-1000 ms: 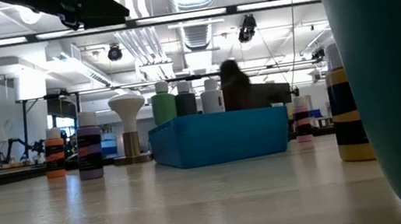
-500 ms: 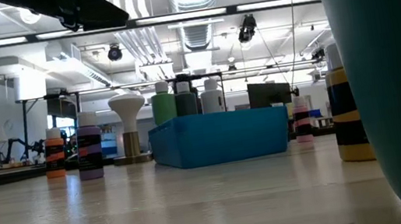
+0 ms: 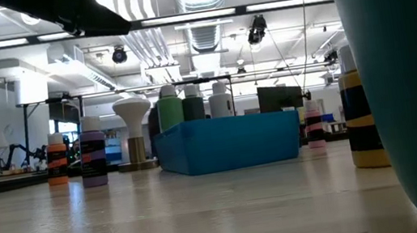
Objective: Pick & Place Paint Supplies
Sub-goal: Move the green cup to the bottom right of the table
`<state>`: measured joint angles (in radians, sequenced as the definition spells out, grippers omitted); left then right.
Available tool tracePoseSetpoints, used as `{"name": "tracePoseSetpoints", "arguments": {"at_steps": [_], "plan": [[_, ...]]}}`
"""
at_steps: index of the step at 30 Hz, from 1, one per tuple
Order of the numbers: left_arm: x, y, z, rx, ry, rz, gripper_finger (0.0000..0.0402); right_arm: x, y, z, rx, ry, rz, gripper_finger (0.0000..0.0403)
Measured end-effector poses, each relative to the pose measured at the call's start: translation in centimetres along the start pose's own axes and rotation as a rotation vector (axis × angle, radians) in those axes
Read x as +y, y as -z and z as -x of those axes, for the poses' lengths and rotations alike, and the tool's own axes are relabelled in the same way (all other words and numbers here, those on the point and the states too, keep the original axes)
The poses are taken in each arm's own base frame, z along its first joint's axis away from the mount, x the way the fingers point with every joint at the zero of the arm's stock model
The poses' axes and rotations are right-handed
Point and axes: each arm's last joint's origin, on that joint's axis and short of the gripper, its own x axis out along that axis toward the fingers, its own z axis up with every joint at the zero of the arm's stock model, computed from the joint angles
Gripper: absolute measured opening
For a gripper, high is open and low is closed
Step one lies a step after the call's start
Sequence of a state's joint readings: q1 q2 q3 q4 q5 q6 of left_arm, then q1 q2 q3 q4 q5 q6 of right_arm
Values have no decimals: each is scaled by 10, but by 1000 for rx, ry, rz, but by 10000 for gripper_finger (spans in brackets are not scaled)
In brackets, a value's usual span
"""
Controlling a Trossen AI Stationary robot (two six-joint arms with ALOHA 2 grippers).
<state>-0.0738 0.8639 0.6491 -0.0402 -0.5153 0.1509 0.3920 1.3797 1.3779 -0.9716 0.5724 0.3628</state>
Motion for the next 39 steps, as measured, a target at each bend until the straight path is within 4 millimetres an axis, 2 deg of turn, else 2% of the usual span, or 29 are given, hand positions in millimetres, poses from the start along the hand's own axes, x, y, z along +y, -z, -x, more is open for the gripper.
{"name": "tracePoseSetpoints", "arguments": {"at_steps": [5,10,16,21,25,32,39], "plan": [[0,0,0,1,-1,-9,314,32,-1,20,37,-73,-123,116],[0,0,0,4,-2,-18,314,64,3,26,123,-92,-209,105],[0,3,0,27,2,-32,314,107,4,15,212,-148,-229,92],[0,3,0,28,2,-31,314,136,0,-1,283,-177,-258,96],[-1,5,0,43,5,-38,314,151,-8,-7,317,-208,-285,120],[-1,11,0,100,13,-68,314,163,-9,-3,411,-195,-379,167],[-1,11,0,105,14,-71,314,186,-4,-27,514,-215,-328,168]]}}
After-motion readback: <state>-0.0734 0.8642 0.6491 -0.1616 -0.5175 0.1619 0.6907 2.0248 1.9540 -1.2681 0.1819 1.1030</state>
